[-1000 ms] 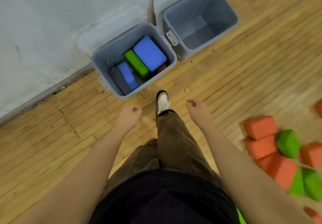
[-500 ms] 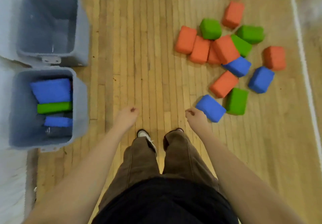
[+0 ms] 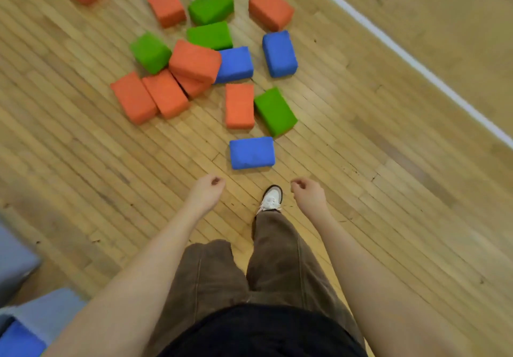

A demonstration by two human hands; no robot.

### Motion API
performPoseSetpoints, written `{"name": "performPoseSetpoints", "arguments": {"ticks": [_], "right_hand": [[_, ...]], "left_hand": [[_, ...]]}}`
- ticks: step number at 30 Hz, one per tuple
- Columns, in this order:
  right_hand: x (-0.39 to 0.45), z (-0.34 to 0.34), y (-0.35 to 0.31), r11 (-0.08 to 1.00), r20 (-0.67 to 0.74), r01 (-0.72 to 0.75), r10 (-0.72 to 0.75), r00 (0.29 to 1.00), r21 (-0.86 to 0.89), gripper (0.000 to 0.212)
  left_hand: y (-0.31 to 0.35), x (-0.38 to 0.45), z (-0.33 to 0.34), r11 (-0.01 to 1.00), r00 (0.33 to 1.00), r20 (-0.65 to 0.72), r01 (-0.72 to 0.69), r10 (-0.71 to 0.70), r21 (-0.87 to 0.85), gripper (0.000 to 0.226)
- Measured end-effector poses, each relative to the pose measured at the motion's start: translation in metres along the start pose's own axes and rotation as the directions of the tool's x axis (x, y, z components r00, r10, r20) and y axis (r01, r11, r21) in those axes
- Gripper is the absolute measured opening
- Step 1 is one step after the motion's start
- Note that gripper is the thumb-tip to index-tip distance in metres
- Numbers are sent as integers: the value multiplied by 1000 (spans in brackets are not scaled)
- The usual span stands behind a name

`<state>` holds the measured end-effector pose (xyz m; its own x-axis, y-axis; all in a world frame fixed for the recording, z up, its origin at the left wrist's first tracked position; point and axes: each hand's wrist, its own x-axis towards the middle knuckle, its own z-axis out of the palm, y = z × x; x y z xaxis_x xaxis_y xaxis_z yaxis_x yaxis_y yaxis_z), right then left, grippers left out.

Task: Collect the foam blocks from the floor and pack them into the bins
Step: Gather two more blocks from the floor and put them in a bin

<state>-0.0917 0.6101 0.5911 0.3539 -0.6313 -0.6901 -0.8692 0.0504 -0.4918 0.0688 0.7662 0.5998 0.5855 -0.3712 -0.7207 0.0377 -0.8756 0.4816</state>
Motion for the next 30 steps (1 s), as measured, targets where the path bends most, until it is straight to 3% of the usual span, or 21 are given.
{"name": "performPoseSetpoints", "arguments": {"ticks": [4,11,18,25,28,30], "right_hand": [[51,-24,-24,999,-12,17,-16,1000,44,30],[163,19,-31,993,-3,100,-101,995,-58,35],[316,141,51,940,-19,198,-212,977,-279,44],[434,234,141,881,28,147,-150,988,-449,60],[464,262,171,845,35,148,-152,988,-513,77],[476,273,188,822,3,150,-178,984,-549,89]], "left_hand": [[32,42,12,998,999,30,-22,20,66,16],[36,170,21,928,980,73,-201,188,314,36],[-28,338,94,696,893,187,-439,410,569,43],[-104,466,191,540,860,249,-480,446,692,50],[-131,500,223,430,845,299,-494,444,756,63],[-144,514,240,419,858,321,-484,402,769,76]]}}
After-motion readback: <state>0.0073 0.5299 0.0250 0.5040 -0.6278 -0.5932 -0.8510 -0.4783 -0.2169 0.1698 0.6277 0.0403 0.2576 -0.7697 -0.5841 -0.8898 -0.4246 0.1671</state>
